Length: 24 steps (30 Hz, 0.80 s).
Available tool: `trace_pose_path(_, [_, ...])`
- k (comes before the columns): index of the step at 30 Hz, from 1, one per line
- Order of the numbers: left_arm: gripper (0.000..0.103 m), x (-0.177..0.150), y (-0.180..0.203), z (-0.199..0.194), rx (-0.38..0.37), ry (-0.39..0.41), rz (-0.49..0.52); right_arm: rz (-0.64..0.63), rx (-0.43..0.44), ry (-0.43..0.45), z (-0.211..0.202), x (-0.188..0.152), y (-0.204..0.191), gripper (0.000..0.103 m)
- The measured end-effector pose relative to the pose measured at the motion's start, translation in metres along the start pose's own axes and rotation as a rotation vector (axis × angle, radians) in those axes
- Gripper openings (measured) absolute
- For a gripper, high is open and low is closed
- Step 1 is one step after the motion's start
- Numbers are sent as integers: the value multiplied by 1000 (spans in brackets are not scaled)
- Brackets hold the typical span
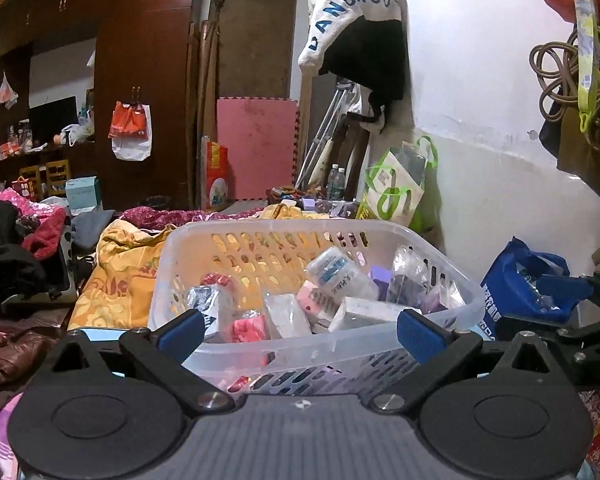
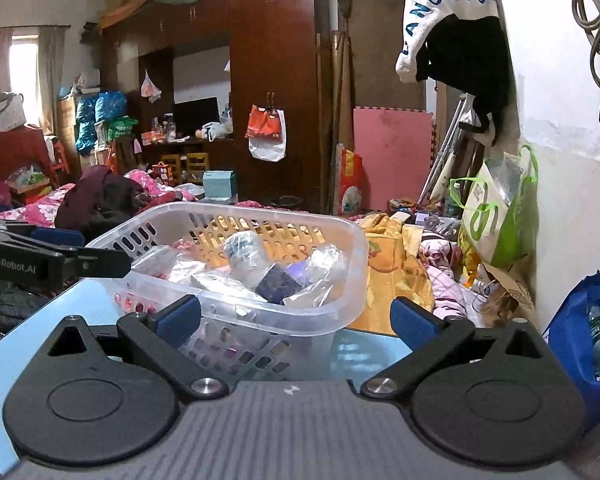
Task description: Organize objects
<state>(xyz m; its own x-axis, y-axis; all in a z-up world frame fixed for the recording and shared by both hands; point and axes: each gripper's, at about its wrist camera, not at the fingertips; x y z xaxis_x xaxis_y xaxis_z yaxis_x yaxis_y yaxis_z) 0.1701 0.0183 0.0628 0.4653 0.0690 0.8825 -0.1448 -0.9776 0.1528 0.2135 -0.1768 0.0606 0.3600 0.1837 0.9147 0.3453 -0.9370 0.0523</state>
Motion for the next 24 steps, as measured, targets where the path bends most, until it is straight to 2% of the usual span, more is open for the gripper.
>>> trace_pose_path(6, [103, -4, 9, 2, 6, -10, 37, 27, 11, 4, -3, -2, 4, 103])
trace_pose_path(17, [103, -5, 15, 2, 6, -8, 45, 60, 30, 16, -1, -7, 10, 103])
trace_pose_path(24, [103, -8, 17, 5, 16, -10, 50, 46, 9, 40, -7, -10, 8, 103])
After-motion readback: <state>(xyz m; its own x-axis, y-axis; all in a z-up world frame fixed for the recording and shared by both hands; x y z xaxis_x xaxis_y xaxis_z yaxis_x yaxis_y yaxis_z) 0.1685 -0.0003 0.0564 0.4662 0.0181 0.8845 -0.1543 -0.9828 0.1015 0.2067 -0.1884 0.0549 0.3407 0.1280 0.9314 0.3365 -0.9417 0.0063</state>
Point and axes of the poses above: each gripper's, at about its wrist camera, not at the fingertips, and z roughly the way its jaws point, y to its right, x to its top, and after that the axes turned 10 degrees about -x, right-handed
